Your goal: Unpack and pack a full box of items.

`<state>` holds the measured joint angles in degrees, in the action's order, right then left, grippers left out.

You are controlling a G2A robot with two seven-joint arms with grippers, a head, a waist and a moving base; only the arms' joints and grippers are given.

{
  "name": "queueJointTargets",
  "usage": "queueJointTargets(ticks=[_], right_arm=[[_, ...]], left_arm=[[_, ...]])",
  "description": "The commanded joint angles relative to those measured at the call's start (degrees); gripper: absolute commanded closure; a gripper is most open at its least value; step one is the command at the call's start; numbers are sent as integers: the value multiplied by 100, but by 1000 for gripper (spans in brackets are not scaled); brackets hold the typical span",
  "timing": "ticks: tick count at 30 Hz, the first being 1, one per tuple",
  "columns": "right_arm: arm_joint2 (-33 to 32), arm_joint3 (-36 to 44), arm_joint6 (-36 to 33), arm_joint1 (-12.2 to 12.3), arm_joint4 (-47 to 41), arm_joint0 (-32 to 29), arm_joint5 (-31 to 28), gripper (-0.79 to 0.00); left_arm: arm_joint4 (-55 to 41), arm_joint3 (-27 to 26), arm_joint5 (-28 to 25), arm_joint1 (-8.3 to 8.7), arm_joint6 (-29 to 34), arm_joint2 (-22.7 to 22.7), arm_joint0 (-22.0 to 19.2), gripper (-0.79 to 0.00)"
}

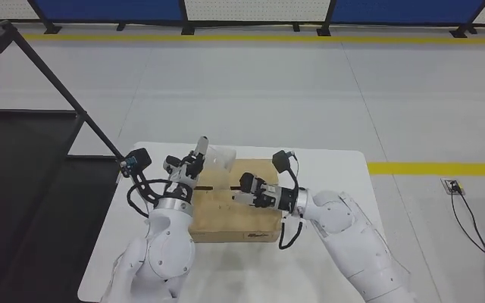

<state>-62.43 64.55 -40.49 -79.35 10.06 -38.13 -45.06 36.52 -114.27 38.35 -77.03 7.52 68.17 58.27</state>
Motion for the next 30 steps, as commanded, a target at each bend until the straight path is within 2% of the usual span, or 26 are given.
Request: queueJointTargets(ticks=[1,7,9,11,13,16,21,25,26,28,30], right_arm=[[-38,-5,149,14,67,-21,-154,-785],[-48,22,285,45,154,-39,-210,-785],[-50,22,332,53,178,-32,-219,-705],[-53,7,421,58,251,-14,-191,-511],[-35,-5,521,57,319,-8,-170,-385],[-7,-28,587,58,354,13,-187,-332],[29,-83,616,66,335,66,-218,-200],[34,-83,647,80,347,78,-269,-151],[29,-76,661,86,344,72,-283,-120],[23,-64,659,97,336,63,-302,-3],[12,-53,664,108,315,62,-319,0]], left_arm=[[26,64,88,-24,63,-90,-73,-785],[161,146,134,-73,175,-255,-169,-785],[163,147,147,-89,214,-282,-187,-785],[172,136,156,-105,244,-303,-203,-785],[195,127,152,-118,274,-325,-207,-785],[232,124,152,-137,304,-338,-213,-785],[286,144,154,-168,337,-333,-248,-785],[317,192,173,-193,321,-280,-293,-785],[307,203,180,-201,317,-263,-304,-785],[295,221,177,-214,317,-240,-318,-785],[313,235,169,-225,323,-228,-321,-785]])
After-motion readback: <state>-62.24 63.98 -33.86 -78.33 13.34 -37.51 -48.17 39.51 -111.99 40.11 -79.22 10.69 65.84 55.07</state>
